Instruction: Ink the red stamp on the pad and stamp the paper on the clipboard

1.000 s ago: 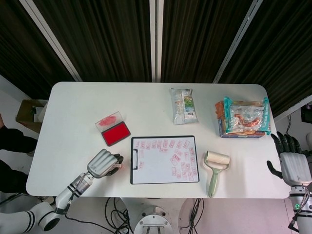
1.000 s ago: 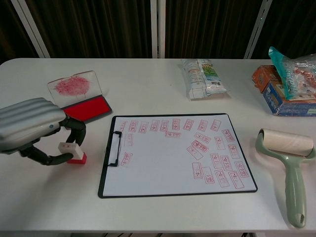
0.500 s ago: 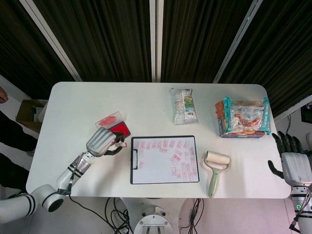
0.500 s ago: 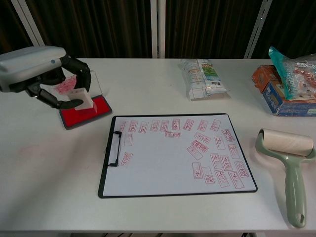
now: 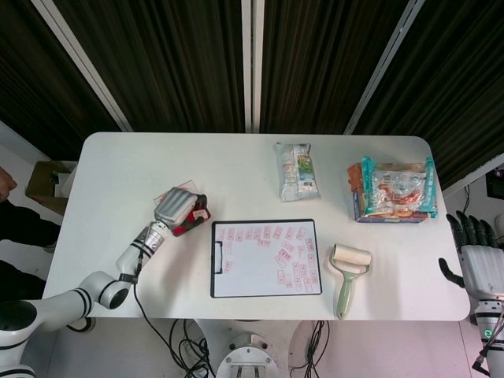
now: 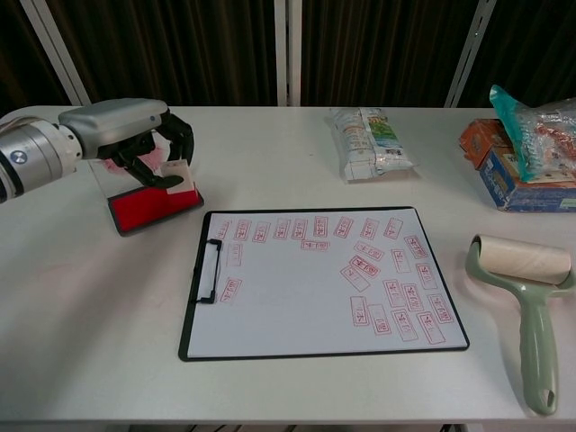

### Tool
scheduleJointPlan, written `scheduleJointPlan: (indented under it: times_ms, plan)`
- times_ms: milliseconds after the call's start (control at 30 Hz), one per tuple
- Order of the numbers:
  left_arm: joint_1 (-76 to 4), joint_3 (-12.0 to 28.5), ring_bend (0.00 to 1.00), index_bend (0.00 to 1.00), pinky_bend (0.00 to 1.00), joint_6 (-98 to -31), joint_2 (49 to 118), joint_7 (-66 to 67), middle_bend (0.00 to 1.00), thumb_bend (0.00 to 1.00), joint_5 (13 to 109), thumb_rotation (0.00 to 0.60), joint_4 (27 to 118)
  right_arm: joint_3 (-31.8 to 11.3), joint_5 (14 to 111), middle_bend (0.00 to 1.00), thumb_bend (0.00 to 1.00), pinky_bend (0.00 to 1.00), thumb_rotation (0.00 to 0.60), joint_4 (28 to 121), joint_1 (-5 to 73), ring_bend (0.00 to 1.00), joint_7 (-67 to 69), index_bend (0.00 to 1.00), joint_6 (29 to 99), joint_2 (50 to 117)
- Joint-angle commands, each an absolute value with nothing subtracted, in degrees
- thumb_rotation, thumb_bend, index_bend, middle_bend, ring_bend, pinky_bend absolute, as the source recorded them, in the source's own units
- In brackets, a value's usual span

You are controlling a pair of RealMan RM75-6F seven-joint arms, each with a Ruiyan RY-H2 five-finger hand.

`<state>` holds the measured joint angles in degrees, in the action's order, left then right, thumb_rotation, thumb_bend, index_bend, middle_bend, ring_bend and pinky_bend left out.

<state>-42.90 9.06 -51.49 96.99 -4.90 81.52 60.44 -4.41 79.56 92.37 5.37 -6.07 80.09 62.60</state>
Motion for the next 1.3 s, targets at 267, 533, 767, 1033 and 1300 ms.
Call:
scheduleJointPlan:
  times_ms: [267,533,767,1033,1300]
  plan:
    - [-43.1,8.6,1.00,0.62,1.00,-50.7,99.2,-7.1,0.65,0.48,79.7,0.600,55.1,-4.3,79.7,0.00,0.26,0.00,0.600,92.6,5.5,0.00,-6.6,0.00,79.9,62.7]
    - [-43.1,8.1,1.00,0.63,1.00,-50.3,99.8,-9.0,0.66,0.48,79.4,0.600,52.8,-4.3,79.6,0.00,0.26,0.00,0.600,93.1,5.4,0.00,-7.3,0.00,80.0,62.6]
    - [-43.0,7.7,1.00,0.63,1.00,-49.0,100.5,-11.1,0.66,0.48,78.6,0.600,51.4,-4.0,79.7,0.00,0.26,0.00,0.600,93.3,5.8,0.00,-8.0,0.00,79.3,62.9]
    - [-43.1,7.5,1.00,0.64,1.00,-48.9,101.6,-12.8,0.67,0.48,78.8,0.600,49.1,-3.7,79.9,0.00,0.26,0.00,0.600,93.6,5.8,0.00,-8.7,0.00,79.1,62.7]
    - [-43.1,7.1,1.00,0.64,1.00,-49.3,101.8,-13.9,0.67,0.48,79.3,0.600,48.4,-3.5,80.1,0.00,0.26,0.00,0.600,93.8,5.9,0.00,-9.1,0.00,79.1,62.7]
